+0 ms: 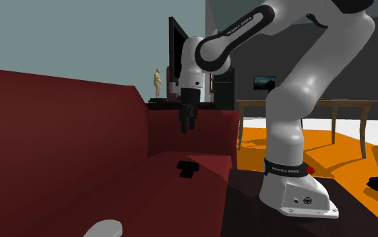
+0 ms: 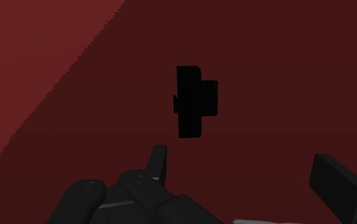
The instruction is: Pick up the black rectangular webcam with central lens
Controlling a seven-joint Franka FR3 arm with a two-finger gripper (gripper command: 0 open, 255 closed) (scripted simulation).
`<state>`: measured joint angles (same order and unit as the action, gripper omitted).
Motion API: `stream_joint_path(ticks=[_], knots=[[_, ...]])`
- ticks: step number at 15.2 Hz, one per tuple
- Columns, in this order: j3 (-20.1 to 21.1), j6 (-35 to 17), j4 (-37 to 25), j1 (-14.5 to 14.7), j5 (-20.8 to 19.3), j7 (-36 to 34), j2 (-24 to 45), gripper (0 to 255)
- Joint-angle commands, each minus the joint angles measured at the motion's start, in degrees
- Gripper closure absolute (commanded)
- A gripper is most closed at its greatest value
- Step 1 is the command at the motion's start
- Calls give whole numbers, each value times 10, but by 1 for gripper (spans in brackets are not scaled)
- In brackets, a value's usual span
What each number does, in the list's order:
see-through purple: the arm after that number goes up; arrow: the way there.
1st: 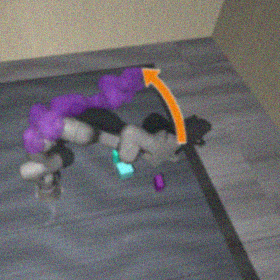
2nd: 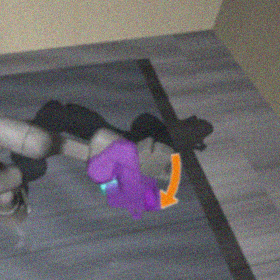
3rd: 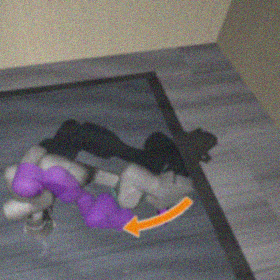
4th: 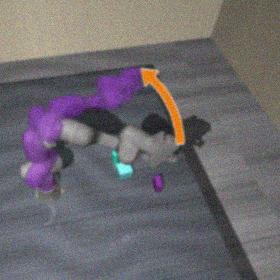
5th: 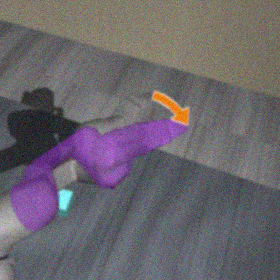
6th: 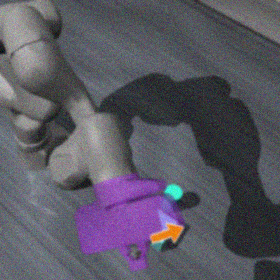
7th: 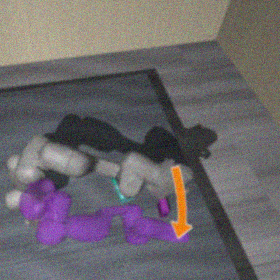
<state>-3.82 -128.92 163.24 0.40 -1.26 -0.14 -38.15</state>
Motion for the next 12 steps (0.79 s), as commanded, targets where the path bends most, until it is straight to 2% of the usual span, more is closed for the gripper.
stream_joint_path(ticks=[1,8,12], knots=[[-8,-56,19,1,-2,13,36,0],[-48,-256,52,13,8,75,209,0],[-59,-311,54,25,26,93,264,0]])
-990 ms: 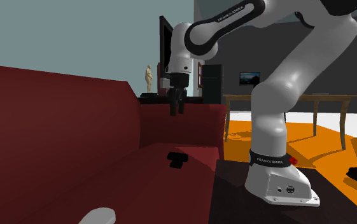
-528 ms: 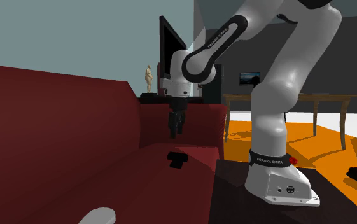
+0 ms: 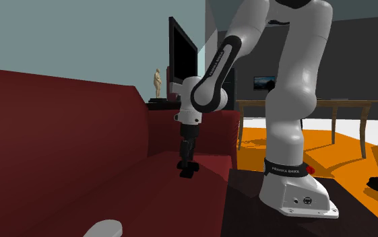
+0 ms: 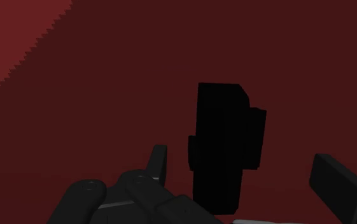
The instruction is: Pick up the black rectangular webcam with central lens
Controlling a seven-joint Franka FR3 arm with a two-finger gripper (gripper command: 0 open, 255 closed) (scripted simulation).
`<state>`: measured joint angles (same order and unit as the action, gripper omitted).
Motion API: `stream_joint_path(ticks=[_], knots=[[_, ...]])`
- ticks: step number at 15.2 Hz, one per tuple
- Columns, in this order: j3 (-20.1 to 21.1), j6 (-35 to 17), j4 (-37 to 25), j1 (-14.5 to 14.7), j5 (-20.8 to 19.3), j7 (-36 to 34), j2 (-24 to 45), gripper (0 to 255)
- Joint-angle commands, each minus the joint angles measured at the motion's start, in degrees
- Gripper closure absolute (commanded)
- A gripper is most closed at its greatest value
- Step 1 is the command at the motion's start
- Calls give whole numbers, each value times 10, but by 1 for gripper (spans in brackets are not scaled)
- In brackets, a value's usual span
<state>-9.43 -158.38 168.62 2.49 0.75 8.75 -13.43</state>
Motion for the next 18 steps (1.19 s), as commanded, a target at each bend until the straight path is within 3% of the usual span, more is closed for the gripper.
stream_joint_path(ticks=[1,6,7,16,18], knots=[[-5,-29,0,8,11,9,29,0],[-14,-73,-2,25,43,32,75,0],[-14,-74,-1,25,43,33,75,255],[-14,-73,-2,25,43,32,75,255],[-9,-49,0,15,23,17,49,255]])
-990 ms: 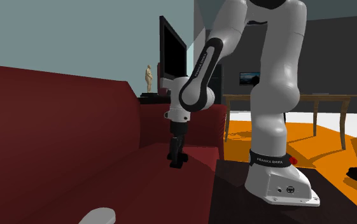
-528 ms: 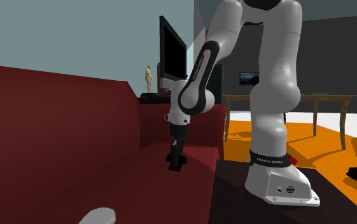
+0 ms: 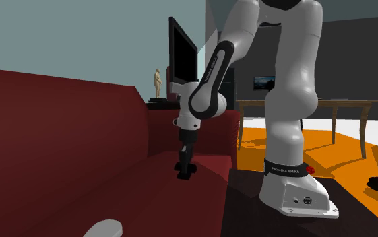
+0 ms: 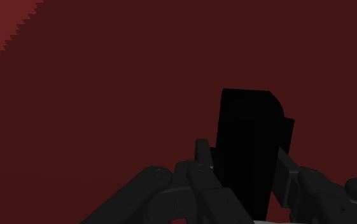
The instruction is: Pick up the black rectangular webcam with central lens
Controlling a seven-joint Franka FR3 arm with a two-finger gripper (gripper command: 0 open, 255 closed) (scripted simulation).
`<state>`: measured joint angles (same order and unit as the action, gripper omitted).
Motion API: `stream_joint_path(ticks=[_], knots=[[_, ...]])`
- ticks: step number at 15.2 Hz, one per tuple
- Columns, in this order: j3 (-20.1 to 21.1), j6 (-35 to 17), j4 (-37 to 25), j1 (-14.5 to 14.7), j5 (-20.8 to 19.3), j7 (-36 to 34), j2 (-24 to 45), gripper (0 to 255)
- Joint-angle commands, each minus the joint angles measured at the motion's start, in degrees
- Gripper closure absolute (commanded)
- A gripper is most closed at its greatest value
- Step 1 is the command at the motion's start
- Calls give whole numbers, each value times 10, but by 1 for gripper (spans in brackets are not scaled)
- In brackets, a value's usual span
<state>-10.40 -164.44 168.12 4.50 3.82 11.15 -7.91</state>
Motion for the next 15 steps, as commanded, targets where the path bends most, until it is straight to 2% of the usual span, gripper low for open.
stream_joint_path(ticks=[1,6,13,15], knots=[[3,24,5,-10,-16,-12,-19,255],[13,86,3,-26,-39,-30,-80,255],[23,172,-8,-37,-53,-43,-155,255],[23,174,-8,-37,-53,-43,-156,255]])
